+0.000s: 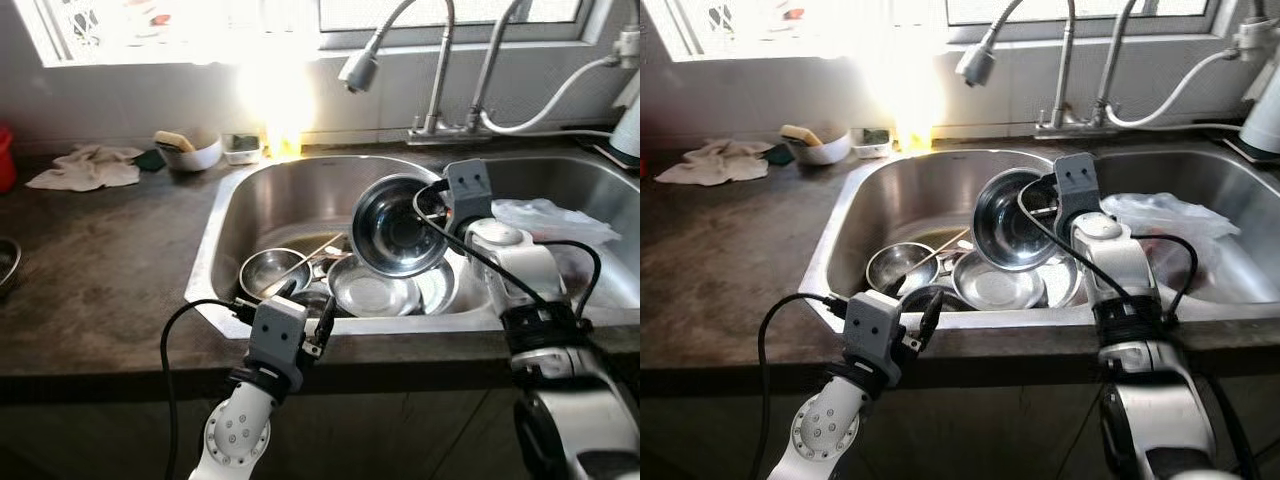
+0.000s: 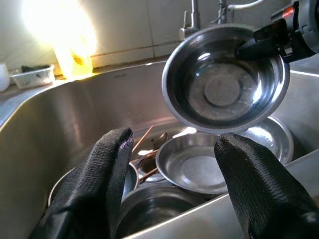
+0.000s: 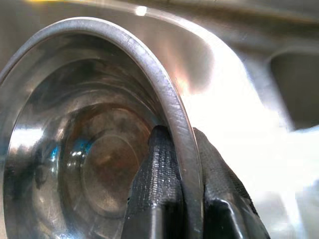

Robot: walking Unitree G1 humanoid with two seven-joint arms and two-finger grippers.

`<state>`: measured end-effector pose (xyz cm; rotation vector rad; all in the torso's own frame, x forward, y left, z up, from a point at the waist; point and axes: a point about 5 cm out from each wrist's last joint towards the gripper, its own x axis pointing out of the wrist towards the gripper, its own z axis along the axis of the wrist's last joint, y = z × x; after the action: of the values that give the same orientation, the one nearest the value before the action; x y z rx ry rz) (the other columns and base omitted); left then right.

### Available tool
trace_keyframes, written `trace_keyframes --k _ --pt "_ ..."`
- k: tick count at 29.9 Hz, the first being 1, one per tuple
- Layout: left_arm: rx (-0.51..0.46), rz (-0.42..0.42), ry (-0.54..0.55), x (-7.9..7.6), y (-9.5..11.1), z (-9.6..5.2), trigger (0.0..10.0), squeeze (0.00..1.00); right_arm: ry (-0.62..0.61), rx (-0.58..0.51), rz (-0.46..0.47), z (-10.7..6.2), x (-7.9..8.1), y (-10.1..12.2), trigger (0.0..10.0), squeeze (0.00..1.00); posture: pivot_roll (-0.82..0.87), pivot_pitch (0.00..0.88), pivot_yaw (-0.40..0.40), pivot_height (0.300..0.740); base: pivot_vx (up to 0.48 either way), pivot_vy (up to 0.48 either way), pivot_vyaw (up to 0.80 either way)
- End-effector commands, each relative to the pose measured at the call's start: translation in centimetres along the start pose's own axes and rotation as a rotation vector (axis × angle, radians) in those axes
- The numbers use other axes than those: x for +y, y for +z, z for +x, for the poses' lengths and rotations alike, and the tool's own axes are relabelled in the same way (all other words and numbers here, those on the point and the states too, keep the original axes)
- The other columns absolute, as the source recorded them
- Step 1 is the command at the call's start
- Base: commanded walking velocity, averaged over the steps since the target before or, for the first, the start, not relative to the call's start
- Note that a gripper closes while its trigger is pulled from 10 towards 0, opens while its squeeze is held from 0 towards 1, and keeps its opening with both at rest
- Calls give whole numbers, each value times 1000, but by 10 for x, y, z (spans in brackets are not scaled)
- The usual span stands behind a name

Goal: Kitchen organization

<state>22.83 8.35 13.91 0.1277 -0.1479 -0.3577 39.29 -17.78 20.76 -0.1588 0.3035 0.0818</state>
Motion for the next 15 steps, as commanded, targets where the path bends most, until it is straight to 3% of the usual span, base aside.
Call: trace_keyframes --k 1,13,14,15 --pt "-6 -11 14 0 3 -2 10000 0 6 27 -2 4 -5 2 10000 0 9 91 -22 740 0 0 0" --pt "-2 -22 -7 -6 5 -6 10000 0 44 149 -10 14 -2 -21 10000 0 25 114 -30 740 0 0 0" --pt "4 -21 -3 -5 4 -7 10000 0 51 166 -12 15 -1 -26 10000 161 26 110 -35 740 0 0 0" --pt "4 -21 -3 -5 4 -7 10000 0 51 166 -12 15 -1 -26 10000 161 26 110 -35 740 0 0 0"
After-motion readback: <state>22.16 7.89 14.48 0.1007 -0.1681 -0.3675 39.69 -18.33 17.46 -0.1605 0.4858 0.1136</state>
